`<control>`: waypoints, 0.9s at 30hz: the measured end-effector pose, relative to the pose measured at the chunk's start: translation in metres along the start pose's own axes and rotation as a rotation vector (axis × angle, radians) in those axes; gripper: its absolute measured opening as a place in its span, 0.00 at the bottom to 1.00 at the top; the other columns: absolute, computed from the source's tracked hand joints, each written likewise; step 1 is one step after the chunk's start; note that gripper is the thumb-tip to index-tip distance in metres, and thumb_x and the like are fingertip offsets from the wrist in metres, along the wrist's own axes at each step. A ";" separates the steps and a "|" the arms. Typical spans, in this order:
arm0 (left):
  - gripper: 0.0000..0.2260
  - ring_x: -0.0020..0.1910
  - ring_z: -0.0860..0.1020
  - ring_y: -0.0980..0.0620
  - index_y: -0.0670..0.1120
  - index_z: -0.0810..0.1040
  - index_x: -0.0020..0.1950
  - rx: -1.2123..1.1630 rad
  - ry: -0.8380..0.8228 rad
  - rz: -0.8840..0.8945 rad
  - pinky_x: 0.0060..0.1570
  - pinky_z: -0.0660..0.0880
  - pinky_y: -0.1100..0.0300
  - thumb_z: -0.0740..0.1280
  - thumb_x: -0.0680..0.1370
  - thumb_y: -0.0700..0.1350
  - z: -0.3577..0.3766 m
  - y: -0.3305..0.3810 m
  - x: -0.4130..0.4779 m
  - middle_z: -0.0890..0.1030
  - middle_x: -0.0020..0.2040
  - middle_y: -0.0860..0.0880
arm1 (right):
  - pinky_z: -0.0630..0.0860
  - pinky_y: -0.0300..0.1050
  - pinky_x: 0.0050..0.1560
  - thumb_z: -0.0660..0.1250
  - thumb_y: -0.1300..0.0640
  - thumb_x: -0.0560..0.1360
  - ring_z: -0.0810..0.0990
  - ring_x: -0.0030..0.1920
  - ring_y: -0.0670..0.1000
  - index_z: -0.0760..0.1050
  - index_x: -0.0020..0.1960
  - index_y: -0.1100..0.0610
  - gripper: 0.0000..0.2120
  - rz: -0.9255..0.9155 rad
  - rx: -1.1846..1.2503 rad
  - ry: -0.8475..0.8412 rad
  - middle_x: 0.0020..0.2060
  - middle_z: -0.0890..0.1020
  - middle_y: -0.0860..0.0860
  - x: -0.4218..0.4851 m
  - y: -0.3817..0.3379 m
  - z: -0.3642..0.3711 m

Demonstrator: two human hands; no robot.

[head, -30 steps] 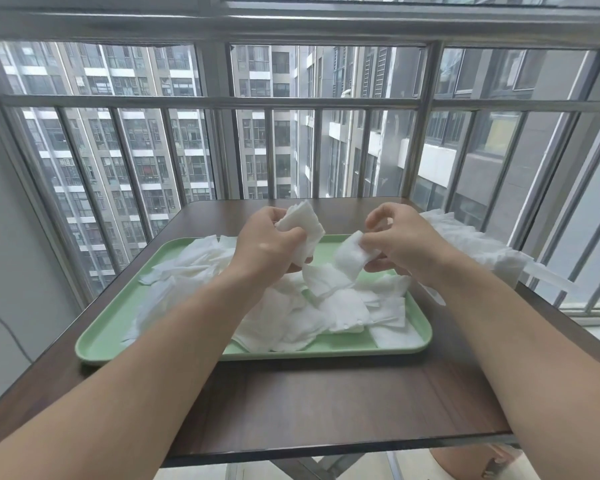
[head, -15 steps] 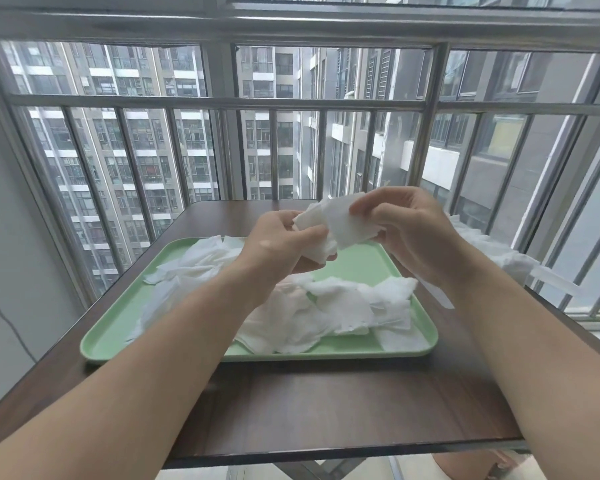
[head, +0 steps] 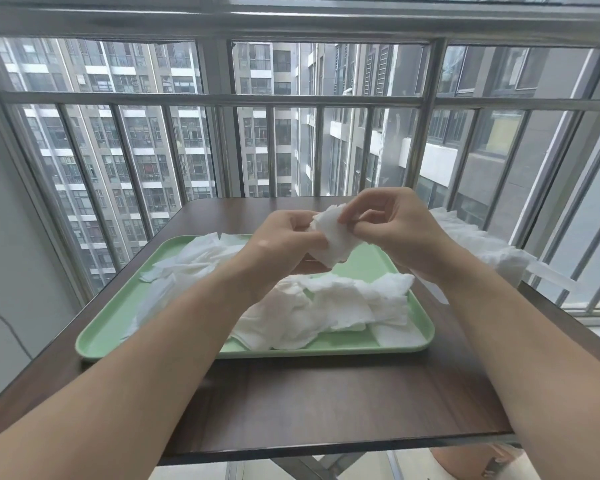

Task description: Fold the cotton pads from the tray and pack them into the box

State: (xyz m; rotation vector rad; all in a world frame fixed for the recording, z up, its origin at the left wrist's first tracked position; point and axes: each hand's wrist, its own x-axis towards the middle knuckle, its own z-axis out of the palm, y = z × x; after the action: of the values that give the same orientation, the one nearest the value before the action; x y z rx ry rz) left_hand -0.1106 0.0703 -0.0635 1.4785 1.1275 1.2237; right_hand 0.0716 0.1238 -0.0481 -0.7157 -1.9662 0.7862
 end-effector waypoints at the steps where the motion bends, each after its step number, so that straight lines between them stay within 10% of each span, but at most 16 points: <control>1: 0.13 0.52 0.85 0.40 0.37 0.82 0.58 0.004 0.005 -0.013 0.44 0.81 0.57 0.64 0.75 0.31 0.000 0.000 0.001 0.83 0.51 0.34 | 0.76 0.43 0.44 0.65 0.75 0.71 0.80 0.40 0.53 0.84 0.46 0.64 0.12 -0.010 -0.024 -0.001 0.41 0.85 0.59 0.000 0.000 0.001; 8: 0.14 0.46 0.83 0.46 0.41 0.83 0.57 0.005 0.026 -0.050 0.45 0.80 0.54 0.70 0.76 0.48 0.000 0.002 0.001 0.83 0.48 0.41 | 0.78 0.58 0.42 0.67 0.74 0.71 0.82 0.40 0.63 0.84 0.43 0.57 0.14 -0.056 -0.119 -0.006 0.41 0.84 0.61 0.001 0.001 0.004; 16: 0.04 0.50 0.84 0.36 0.45 0.82 0.47 0.121 0.316 0.027 0.52 0.81 0.40 0.69 0.75 0.38 -0.003 0.001 0.002 0.83 0.43 0.41 | 0.72 0.38 0.40 0.70 0.61 0.74 0.77 0.36 0.41 0.82 0.42 0.48 0.08 0.045 -0.377 0.129 0.42 0.81 0.49 0.006 0.008 0.005; 21: 0.05 0.41 0.83 0.44 0.46 0.82 0.44 0.103 0.374 0.040 0.49 0.83 0.42 0.69 0.70 0.41 -0.004 0.007 0.000 0.82 0.40 0.45 | 0.71 0.35 0.41 0.76 0.45 0.71 0.78 0.37 0.36 0.84 0.45 0.47 0.08 0.207 -0.418 -0.351 0.43 0.84 0.44 -0.006 0.005 0.022; 27: 0.05 0.37 0.80 0.48 0.46 0.80 0.42 0.124 0.370 0.050 0.48 0.82 0.43 0.69 0.75 0.37 -0.002 0.005 0.001 0.80 0.36 0.47 | 0.78 0.39 0.44 0.73 0.50 0.69 0.81 0.45 0.44 0.82 0.45 0.48 0.06 0.262 -0.573 -0.346 0.44 0.83 0.44 -0.008 0.001 0.043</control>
State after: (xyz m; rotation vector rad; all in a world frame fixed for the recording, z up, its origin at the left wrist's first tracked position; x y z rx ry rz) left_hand -0.1122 0.0701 -0.0579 1.4117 1.4397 1.5285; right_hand 0.0378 0.1082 -0.0704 -1.2616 -2.4818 0.5132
